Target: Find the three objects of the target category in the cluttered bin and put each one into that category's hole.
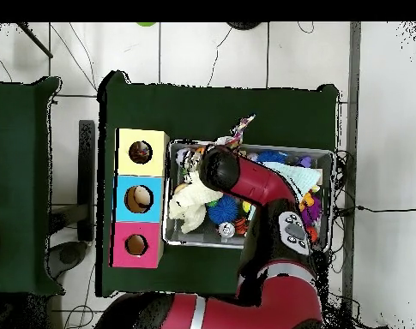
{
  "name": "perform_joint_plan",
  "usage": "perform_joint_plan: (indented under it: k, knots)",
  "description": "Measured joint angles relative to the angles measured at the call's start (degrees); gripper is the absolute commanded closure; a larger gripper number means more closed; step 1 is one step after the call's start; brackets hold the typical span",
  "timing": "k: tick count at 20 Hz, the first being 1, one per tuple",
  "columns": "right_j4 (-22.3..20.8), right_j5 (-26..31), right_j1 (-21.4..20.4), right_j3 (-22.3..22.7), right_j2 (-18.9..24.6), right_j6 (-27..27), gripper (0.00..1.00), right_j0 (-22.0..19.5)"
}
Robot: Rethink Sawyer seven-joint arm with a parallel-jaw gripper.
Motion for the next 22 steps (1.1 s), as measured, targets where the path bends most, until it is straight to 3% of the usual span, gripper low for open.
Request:
perform_joint_plan:
  k: [4,5,22]
  knots:
    - [0.0,-0.5,0.3,0.0,0.0,0.0,0.00,0.0]
    - [0.0,-1.0,0.4,0.0,0.0,0.0,1.00,0.0]
    - [0.0,-1.2,-0.7,0.3,0.0,0.0,1.00,0.4]
